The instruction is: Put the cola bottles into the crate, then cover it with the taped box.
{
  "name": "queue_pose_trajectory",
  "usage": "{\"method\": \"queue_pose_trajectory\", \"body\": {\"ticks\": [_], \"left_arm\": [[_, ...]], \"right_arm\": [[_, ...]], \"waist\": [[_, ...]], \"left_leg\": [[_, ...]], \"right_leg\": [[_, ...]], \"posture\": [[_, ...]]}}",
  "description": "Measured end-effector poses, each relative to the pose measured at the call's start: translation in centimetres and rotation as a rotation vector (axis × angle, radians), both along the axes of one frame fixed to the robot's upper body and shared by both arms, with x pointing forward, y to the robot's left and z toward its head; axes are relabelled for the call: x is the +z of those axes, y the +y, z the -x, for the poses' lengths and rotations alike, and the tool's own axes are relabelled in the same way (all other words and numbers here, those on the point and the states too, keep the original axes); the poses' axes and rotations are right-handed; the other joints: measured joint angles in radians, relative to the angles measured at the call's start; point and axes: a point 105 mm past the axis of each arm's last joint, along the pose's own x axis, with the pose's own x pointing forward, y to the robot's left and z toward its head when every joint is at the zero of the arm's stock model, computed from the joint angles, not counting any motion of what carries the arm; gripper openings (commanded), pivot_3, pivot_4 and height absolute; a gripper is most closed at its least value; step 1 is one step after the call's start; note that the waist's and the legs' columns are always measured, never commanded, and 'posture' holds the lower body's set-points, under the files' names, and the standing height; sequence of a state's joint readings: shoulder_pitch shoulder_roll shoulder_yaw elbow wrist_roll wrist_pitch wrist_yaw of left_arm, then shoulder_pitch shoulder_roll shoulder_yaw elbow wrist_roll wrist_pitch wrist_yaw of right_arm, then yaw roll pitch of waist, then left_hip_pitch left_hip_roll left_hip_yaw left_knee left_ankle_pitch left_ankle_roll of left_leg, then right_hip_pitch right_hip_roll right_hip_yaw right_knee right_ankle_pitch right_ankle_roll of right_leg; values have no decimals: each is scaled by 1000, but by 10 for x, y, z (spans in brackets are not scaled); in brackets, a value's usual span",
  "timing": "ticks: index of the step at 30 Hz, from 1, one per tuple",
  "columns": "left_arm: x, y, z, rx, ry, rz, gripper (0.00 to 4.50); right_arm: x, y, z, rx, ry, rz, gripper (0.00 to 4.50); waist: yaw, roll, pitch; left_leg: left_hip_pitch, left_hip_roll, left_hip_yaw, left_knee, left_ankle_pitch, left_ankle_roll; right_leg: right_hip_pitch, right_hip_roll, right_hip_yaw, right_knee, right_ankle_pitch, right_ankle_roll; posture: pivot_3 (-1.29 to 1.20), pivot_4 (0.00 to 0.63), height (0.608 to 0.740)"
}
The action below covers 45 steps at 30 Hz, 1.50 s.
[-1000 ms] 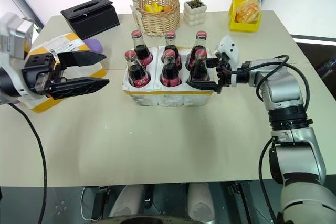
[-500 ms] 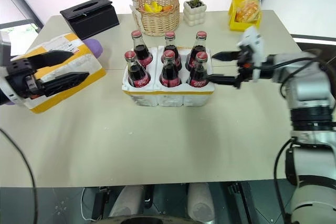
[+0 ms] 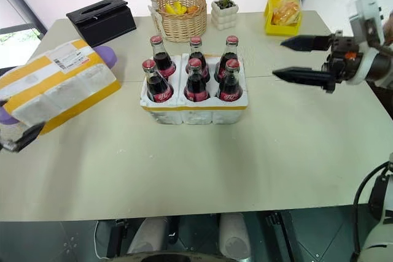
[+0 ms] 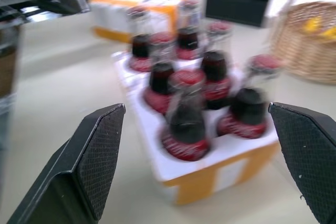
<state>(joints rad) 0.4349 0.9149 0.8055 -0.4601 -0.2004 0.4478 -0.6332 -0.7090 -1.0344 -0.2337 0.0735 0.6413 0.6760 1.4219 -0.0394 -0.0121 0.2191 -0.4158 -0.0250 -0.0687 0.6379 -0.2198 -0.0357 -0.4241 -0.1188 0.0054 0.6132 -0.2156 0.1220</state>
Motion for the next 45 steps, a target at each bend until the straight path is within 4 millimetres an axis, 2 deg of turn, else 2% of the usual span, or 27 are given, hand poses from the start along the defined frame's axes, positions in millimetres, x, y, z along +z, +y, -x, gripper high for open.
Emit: {"method": "queue_pose_trajectory", "body": {"ticks": [4, 12, 22, 25, 31, 37, 40, 45], "left_arm": [[-12, 38, -1, 121, 1, -149, 4500], [-42, 78, -27, 187, 26, -369, 4500], [-64, 84, -76, 177, -11, -486, 4500], [-69, 80, -88, 170, -33, -510, 4500], [-75, 76, -100, 166, -55, -561, 4500], [-77, 80, -106, 192, -57, -605, 4500], [-73, 81, -110, 201, -76, -619, 3619], [-66, 85, -111, 214, -101, -626, 1095]], "right_arm": [[-1, 13, 14, 77, -9, 18, 4475], [0, 20, 21, 101, -13, -1, 4475], [1, 22, 23, 102, -18, -20, 4475], [1, 22, 23, 102, -18, -27, 4475], [2, 22, 22, 98, -15, -36, 4475], [2, 23, 22, 99, -15, -36, 4475], [2, 23, 22, 99, -15, -35, 4500], [1, 24, 23, 98, -18, -30, 4500]], "waist": [[6, 0, 0], [24, -1, -1], [26, -2, -2], [24, -2, -2], [27, -2, -2], [26, -2, -2], [27, -3, -2], [27, -3, -2]], "left_leg": [[-2, 5, 8, 0, 0, 0], [-9, 5, 10, 0, 0, 0], [-9, 5, 10, 1, 0, 0], [-9, 5, 10, 1, 0, 0], [-9, 5, 10, 4, 1, 0], [-8, 5, 10, 10, 0, 0], [-8, 5, 10, 10, 1, 0], [-8, 5, 10, 10, 1, 0]], "right_leg": [[-3, 0, 0, 0, 0, 0], [-9, 0, 0, 0, 1, 0], [-9, 0, 0, 2, 4, 4], [-9, 0, 0, 4, 5, 6], [-9, 0, 0, 8, 5, 6], [-7, 0, 0, 8, 7, 7], [-7, 0, 0, 8, 7, 8], [-7, 0, 0, 8, 7, 8]], "posture": [[0, 150, 740], [0, 150, 740], [0, 150, 740], [0, 150, 740], [0, 150, 740], [0, 150, 740], [0, 150, 740], [0, 150, 740]]}}
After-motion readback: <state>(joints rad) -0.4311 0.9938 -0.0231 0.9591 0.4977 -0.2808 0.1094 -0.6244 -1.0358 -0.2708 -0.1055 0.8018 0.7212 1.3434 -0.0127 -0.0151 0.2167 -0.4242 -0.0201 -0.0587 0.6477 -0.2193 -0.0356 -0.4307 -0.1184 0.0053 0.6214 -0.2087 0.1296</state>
